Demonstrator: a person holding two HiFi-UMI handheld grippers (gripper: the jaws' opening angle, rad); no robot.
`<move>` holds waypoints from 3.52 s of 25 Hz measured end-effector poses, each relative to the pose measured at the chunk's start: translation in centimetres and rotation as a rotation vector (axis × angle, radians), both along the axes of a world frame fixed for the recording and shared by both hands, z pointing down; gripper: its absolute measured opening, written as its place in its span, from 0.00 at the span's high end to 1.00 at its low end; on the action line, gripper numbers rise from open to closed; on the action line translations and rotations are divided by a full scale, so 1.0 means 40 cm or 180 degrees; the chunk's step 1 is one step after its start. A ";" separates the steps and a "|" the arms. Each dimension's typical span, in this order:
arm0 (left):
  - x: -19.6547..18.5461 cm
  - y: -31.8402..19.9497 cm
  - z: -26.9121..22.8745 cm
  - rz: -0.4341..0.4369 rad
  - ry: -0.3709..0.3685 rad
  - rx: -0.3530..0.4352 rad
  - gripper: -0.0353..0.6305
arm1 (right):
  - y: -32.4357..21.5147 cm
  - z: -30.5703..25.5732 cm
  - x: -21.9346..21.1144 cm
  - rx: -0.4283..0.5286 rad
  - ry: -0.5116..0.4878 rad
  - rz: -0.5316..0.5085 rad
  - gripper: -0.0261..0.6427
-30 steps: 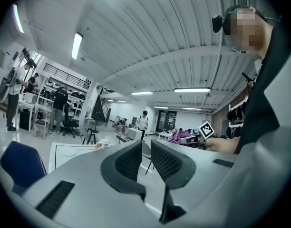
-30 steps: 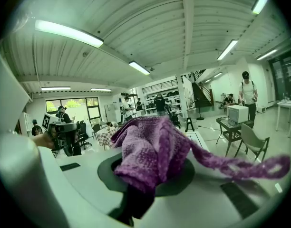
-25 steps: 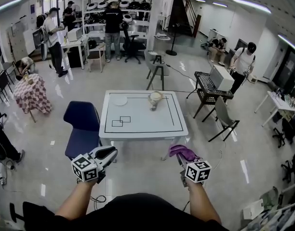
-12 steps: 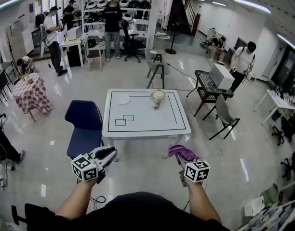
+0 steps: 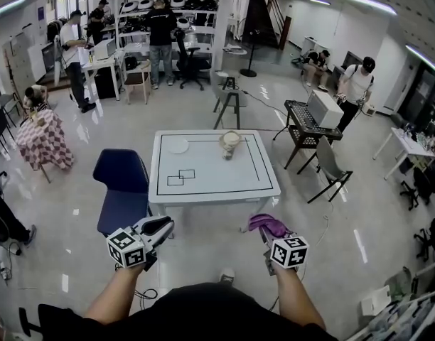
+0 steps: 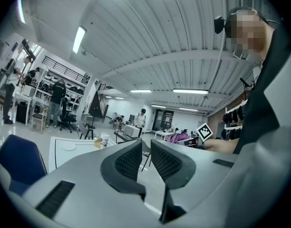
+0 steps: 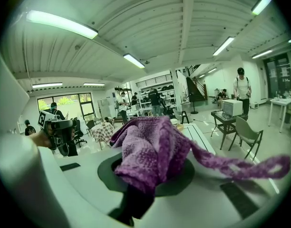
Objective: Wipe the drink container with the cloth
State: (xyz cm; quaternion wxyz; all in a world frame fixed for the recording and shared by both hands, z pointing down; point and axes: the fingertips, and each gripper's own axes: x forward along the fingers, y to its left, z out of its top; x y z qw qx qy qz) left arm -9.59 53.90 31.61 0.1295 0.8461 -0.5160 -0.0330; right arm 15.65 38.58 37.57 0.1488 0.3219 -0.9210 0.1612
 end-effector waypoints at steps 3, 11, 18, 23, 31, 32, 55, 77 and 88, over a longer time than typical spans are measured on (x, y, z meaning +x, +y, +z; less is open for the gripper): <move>-0.005 -0.026 0.008 -0.0009 0.0001 -0.0015 0.85 | -0.027 0.017 -0.002 -0.0025 0.0009 0.0021 0.84; -0.015 -0.126 0.038 -0.0037 -0.0006 -0.0079 0.85 | -0.127 0.061 -0.019 -0.0091 0.0034 -0.0003 0.84; -0.014 -0.265 0.063 -0.0070 0.0012 -0.0146 0.85 | -0.268 0.102 -0.034 -0.0185 0.0088 -0.0071 0.84; -0.015 -0.373 0.072 -0.0101 0.0029 -0.0189 0.85 | -0.390 0.106 -0.063 -0.0204 0.0111 -0.0155 0.84; -0.037 -0.522 0.085 -0.0224 0.0014 -0.0279 0.85 | -0.560 0.141 -0.127 -0.0296 0.0148 -0.0352 0.84; -0.040 -0.536 0.087 -0.0250 0.0012 -0.0298 0.85 | -0.579 0.144 -0.135 -0.0305 0.0151 -0.0383 0.84; 0.013 -0.943 0.097 -0.0621 -0.0014 -0.0396 0.85 | -1.017 0.212 -0.212 -0.0425 0.0139 -0.0958 0.84; -0.226 -1.193 0.128 -0.0025 0.0081 -0.0346 0.85 | -1.145 0.229 -0.362 -0.0473 0.0248 -0.0419 0.84; -0.423 -1.342 0.122 0.0557 0.0104 -0.0372 0.85 | -1.178 0.210 -0.526 -0.0539 0.0274 0.0055 0.84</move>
